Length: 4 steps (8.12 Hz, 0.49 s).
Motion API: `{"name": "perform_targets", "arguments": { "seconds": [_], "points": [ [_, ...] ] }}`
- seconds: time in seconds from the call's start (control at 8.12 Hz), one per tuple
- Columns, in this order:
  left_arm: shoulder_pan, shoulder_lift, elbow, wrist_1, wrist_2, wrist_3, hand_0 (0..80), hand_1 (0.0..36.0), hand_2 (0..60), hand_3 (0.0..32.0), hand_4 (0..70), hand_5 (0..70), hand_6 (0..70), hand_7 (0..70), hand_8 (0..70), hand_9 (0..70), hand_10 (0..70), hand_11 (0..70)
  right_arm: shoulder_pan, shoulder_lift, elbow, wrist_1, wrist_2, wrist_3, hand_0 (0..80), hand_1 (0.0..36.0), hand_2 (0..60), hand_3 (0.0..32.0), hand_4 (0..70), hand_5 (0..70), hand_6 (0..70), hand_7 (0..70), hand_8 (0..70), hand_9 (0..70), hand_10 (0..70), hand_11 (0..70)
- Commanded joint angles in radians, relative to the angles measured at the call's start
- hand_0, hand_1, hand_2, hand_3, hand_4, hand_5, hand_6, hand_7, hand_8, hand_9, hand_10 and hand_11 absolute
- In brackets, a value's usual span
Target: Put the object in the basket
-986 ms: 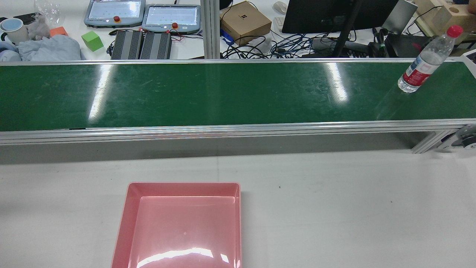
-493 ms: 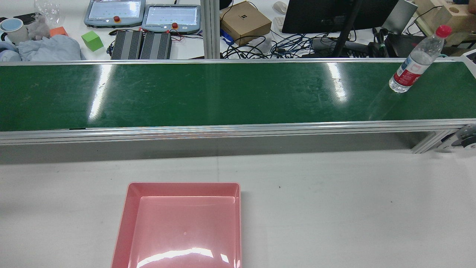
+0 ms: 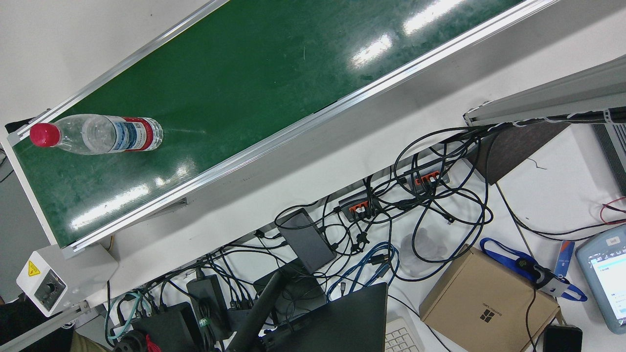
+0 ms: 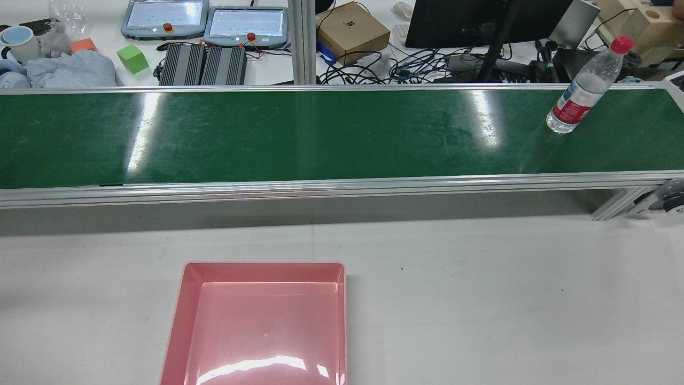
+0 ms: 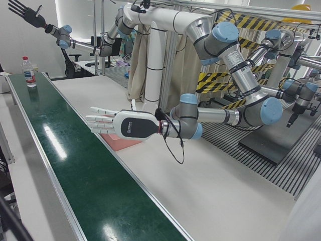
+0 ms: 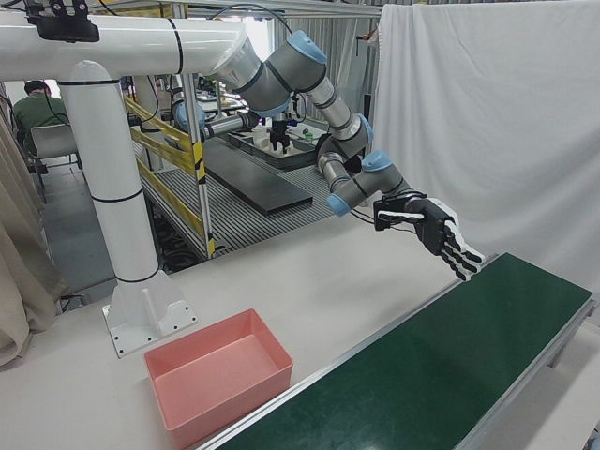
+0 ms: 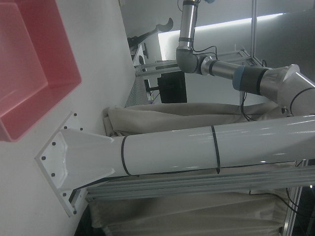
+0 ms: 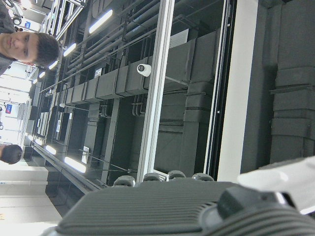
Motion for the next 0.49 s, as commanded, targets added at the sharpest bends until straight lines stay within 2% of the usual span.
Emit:
{"name": "perform_targets", "arguments": {
  "seconds": [0.0,0.37],
  "points": [
    [-0.002,0.002,-0.009,0.0,0.0,0.0,57.3,10.1,0.0,0.0,12.0,9.1,0.0,0.0,1.8,0.0,3.1,6.2,0.0,0.0,0.0,0.0,0.0,0.0,0.0,0.0,0.0,0.0,0.0,0.0,0.0,0.0,0.0,0.0,0.0,0.0],
    [-0.002,0.003,-0.009,0.002,0.0,-0.002,56.7,9.5,0.0,0.0,10.0,8.5,0.0,0.0,0.7,0.0,2.8,5.9,0.0,0.0,0.0,0.0,0.0,0.0,0.0,0.0,0.0,0.0,0.0,0.0,0.0,0.0,0.0,0.0,0.0,0.0]
  ]
}}
